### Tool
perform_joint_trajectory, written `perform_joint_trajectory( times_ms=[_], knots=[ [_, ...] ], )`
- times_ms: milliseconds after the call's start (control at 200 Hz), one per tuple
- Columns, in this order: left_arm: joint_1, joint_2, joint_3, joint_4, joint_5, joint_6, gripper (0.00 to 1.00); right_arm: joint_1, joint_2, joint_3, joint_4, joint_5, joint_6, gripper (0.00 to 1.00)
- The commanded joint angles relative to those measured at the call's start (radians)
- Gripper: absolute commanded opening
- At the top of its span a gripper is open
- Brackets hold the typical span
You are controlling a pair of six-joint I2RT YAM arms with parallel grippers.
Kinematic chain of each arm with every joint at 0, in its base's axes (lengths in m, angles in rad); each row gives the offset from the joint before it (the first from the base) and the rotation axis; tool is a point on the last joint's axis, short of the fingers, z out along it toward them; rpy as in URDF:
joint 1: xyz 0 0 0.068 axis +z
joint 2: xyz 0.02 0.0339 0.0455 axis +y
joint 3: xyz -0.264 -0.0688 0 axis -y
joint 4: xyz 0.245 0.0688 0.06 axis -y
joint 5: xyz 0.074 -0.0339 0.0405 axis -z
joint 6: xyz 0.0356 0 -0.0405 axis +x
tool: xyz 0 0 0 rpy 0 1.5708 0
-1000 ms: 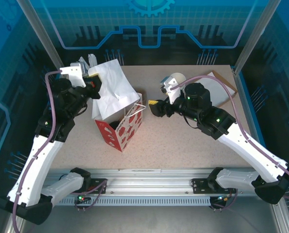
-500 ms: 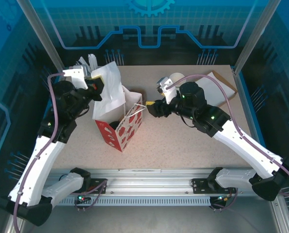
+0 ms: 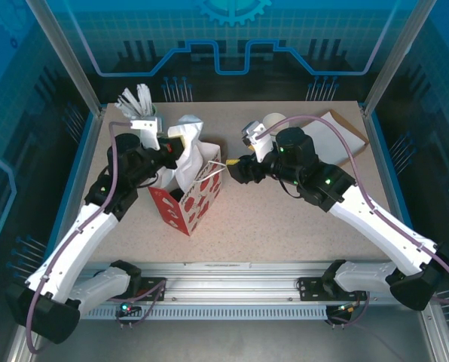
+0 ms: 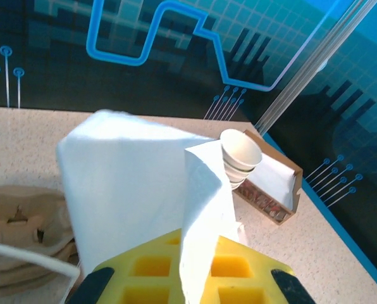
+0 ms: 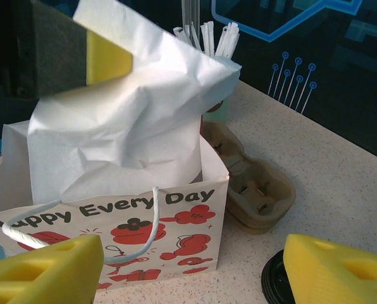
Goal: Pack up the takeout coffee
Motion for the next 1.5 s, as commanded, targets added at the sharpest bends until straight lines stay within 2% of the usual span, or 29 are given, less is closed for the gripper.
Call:
perform_joint_trajectory(
  times_ms=[0,165,390,470,585,770,895,1055,1206,1236,1311,1391,1496],
  knots=[
    [-0.004,-0.056,-0.040,-0.035,-0.011,0.017,0.04,-0.011,0.007,0.024,-0.011,-0.005,0.010,0.77],
    [-0.004,-0.111,-0.053,-0.135,-0.014,0.034,0.38,-0.013,0.016,0.027,-0.011,-0.008,0.012,0.77],
    [-0.004,-0.114,0.068,-0.297,-0.052,0.066,0.65,-0.013,0.030,0.035,-0.017,-0.014,0.015,0.77],
    [-0.003,-0.074,0.130,-0.373,-0.067,0.094,0.68,-0.012,0.031,0.029,-0.014,-0.009,0.016,0.77],
    [-0.004,-0.026,0.195,-0.441,-0.032,0.123,0.70,-0.013,0.032,0.024,-0.022,-0.004,0.013,0.77],
    [-0.005,0.022,0.234,-0.469,-0.003,0.114,0.68,-0.013,0.027,0.025,-0.041,0.023,0.001,0.77],
    [-0.004,-0.052,0.201,-0.413,-0.122,0.117,0.75,-0.017,0.004,0.035,-0.085,0.159,-0.003,0.77],
    [0.015,-0.232,0.041,-0.185,-0.308,0.129,0.85,-0.068,-0.071,-0.013,-0.109,0.380,0.024,0.81],
    [0.077,-0.315,-0.109,-0.008,-0.512,0.150,0.98,-0.185,-0.142,-0.132,-0.067,0.505,0.067,0.92],
    [0.095,-0.317,-0.139,0.027,-0.550,0.160,0.99,-0.213,-0.152,-0.157,-0.054,0.517,0.072,0.99],
    [0.149,-0.303,-0.201,0.091,-0.620,0.191,0.99,-0.279,-0.164,-0.214,-0.015,0.549,0.089,1.00],
    [0.235,-0.264,-0.261,0.135,-0.669,0.187,0.99,-0.345,-0.149,-0.265,0.024,0.581,0.108,1.00],
    [0.379,-0.170,-0.325,0.182,-0.633,0.107,0.99,-0.424,-0.087,-0.315,0.067,0.579,0.135,1.00]
  ],
)
